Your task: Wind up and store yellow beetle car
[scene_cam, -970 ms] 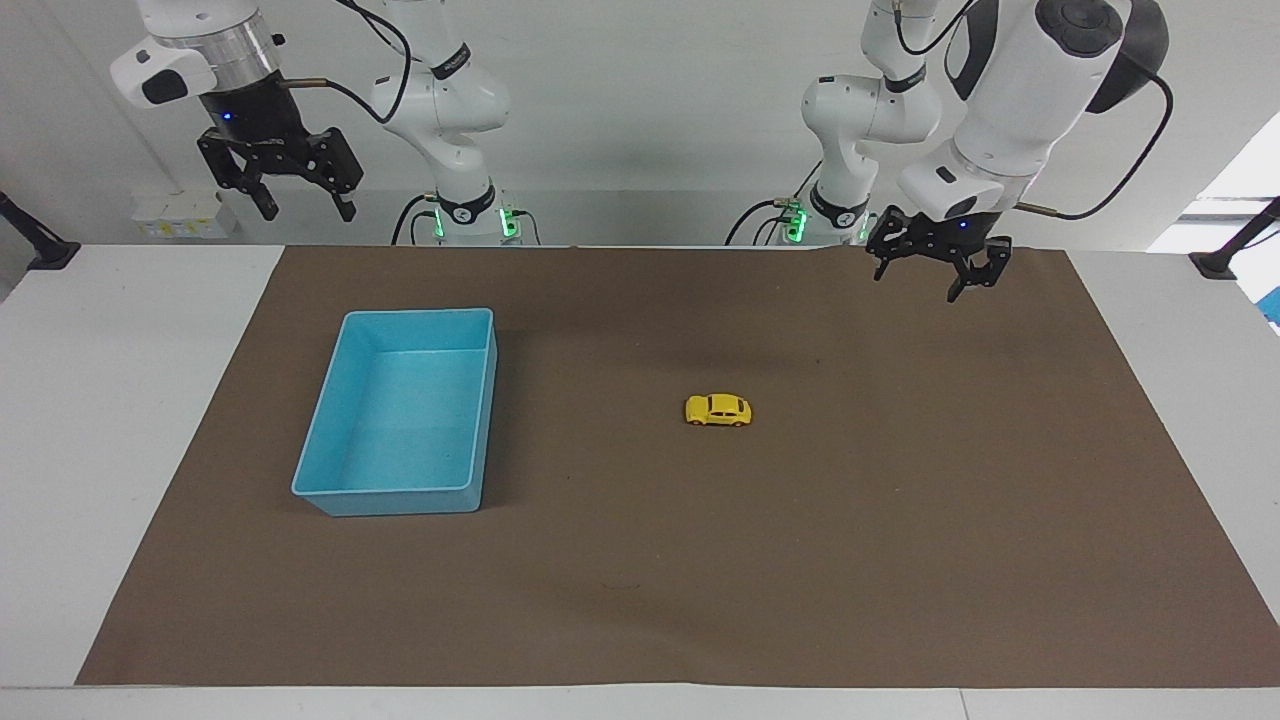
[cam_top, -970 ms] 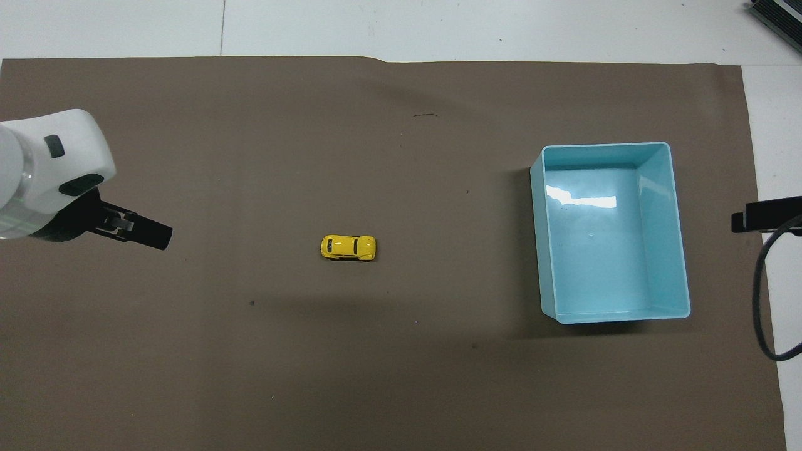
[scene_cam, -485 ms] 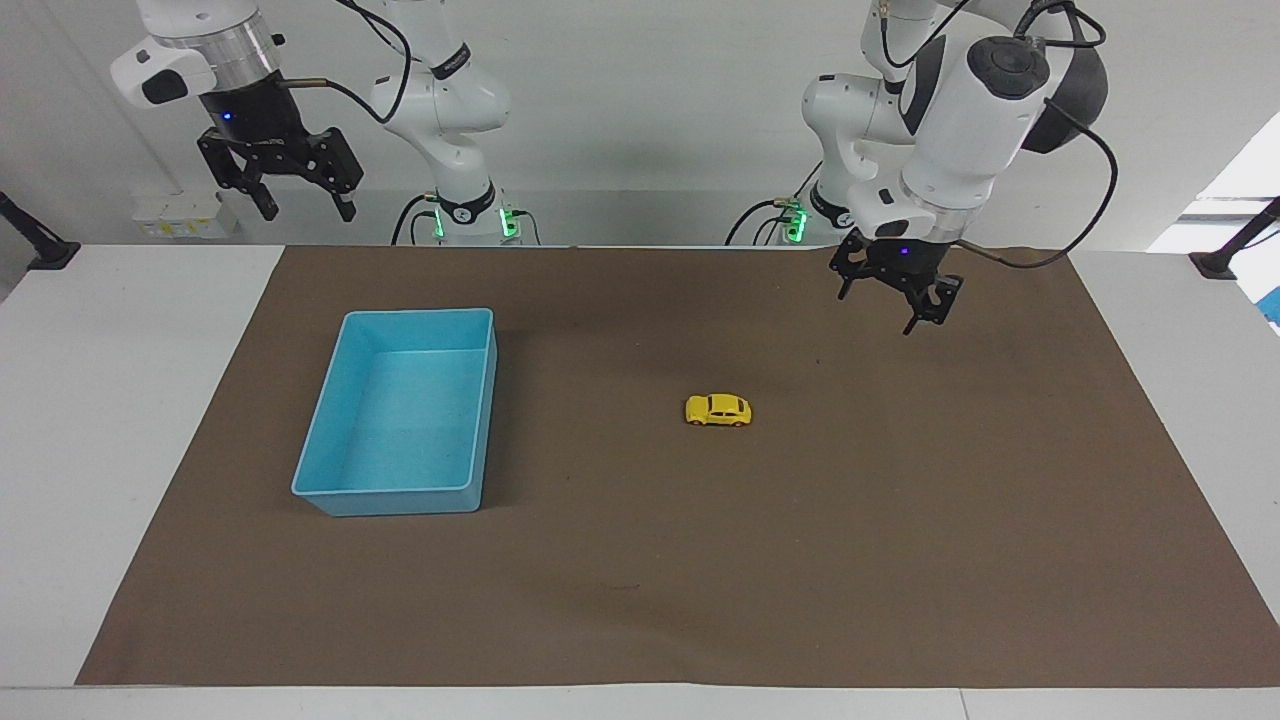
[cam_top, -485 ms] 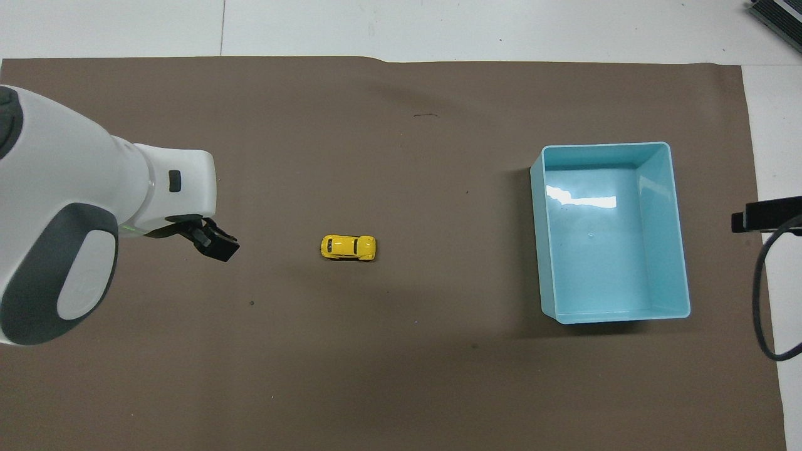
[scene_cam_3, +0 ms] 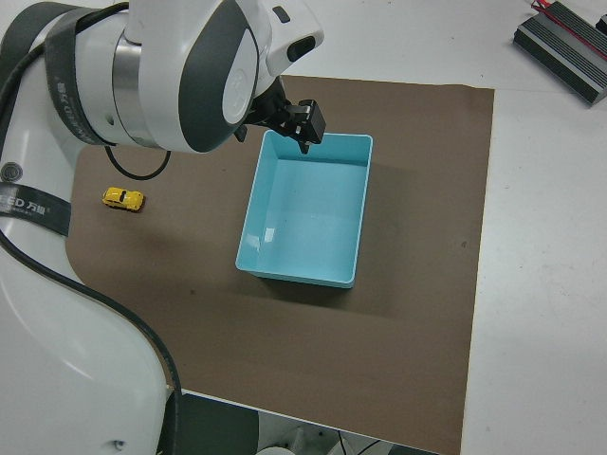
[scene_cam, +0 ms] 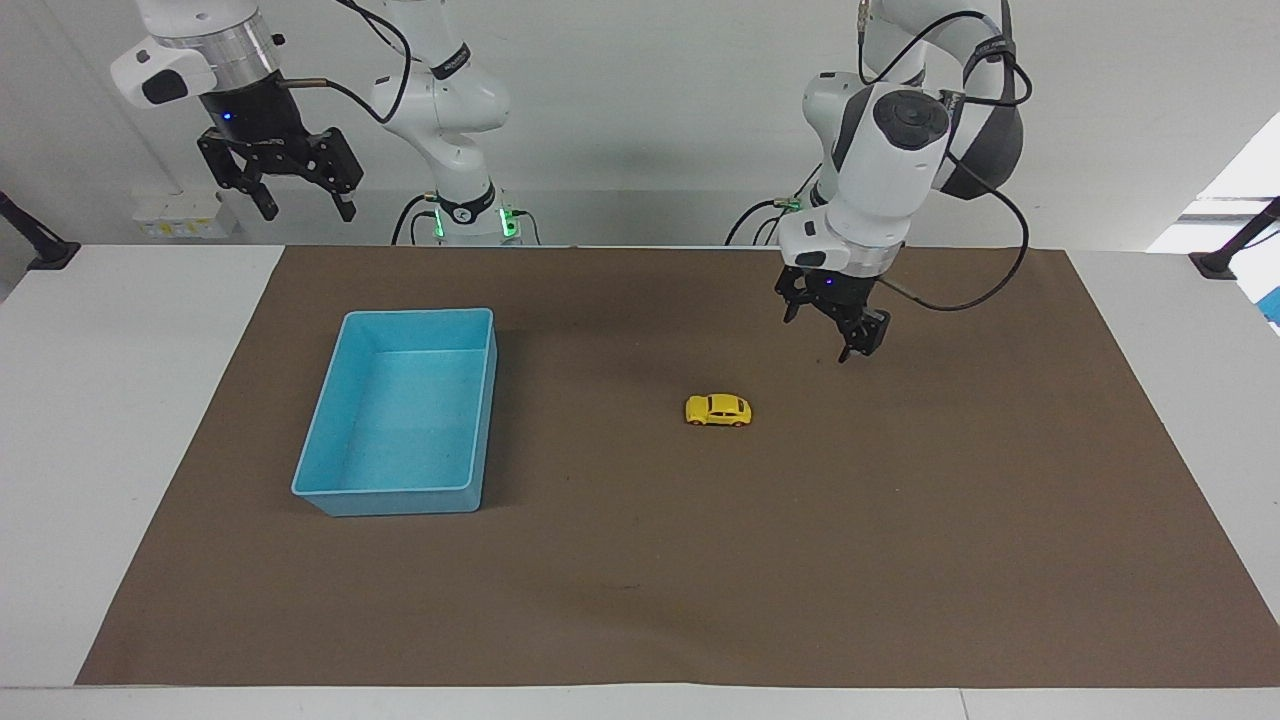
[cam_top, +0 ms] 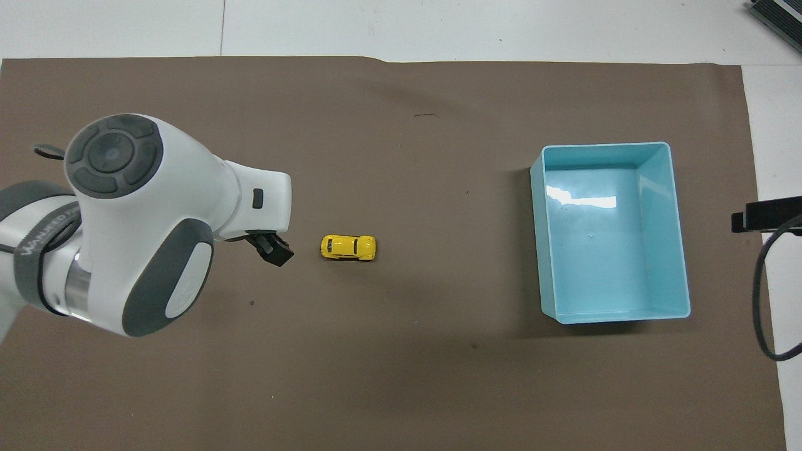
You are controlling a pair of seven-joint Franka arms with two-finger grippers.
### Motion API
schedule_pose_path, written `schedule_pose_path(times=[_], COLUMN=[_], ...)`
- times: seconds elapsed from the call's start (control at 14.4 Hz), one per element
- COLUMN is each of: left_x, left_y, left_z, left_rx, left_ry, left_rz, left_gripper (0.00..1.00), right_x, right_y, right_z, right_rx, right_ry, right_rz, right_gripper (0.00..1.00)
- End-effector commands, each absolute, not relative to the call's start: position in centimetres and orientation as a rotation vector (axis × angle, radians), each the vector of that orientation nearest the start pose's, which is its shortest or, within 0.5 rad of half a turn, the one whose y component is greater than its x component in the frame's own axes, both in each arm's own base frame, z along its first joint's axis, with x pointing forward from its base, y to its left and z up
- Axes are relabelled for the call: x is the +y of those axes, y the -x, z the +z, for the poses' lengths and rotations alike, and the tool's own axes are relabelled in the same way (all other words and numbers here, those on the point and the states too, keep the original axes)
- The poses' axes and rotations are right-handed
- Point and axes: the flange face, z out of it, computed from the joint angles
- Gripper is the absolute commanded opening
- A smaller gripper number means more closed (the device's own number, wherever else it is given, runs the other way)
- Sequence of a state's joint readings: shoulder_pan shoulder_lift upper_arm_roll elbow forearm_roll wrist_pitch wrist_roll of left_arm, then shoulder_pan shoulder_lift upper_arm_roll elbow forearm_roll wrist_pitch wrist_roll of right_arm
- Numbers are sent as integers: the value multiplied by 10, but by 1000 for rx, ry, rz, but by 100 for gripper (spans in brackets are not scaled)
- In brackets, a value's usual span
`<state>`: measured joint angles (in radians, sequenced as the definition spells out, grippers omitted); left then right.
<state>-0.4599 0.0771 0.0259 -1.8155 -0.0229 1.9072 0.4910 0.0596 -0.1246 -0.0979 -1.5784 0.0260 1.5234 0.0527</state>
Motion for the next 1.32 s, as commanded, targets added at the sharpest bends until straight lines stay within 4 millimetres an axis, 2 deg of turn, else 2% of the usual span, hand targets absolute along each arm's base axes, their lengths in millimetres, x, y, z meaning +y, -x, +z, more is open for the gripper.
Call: schedule_pose_path(times=[0.0,0.14,0.42,0.55,0.62,0.9,0.97,1.11,1.25], left_x=[-277,-293,-302,-309,-320,-328,-337,-342,-355], left_y=[-531,-533,-530,-531,-526,-518,-514,-510,-506], left_z=[462,444,419,399,392,378,368,356,336], left_rx=[1601,1742,1942,2053,2092,2132,2151,2156,2176], left_ry=[2721,2627,2468,2373,2338,2294,2274,2264,2230], left_rz=[-38,-63,-120,-110,-108,-91,-83,-67,-50], left_gripper=[100,100,100,100,100,100,100,100,100], right_x=[-20,-20,-20,-21,-20,-20,-20,-20,-21], right_y=[-502,-502,-502,-502,-502,-502,-502,-502,-502], right_z=[684,684,683,684,684,684,684,683,684], right_rx=[116,116,116,116,116,116,116,116,118], right_ry=[3091,3091,3091,3092,3091,3091,3091,3091,3091], right_rz=[-96,-96,-94,-96,-96,-96,-96,-94,-96], right_gripper=[100,100,100,100,100,100,100,100,100])
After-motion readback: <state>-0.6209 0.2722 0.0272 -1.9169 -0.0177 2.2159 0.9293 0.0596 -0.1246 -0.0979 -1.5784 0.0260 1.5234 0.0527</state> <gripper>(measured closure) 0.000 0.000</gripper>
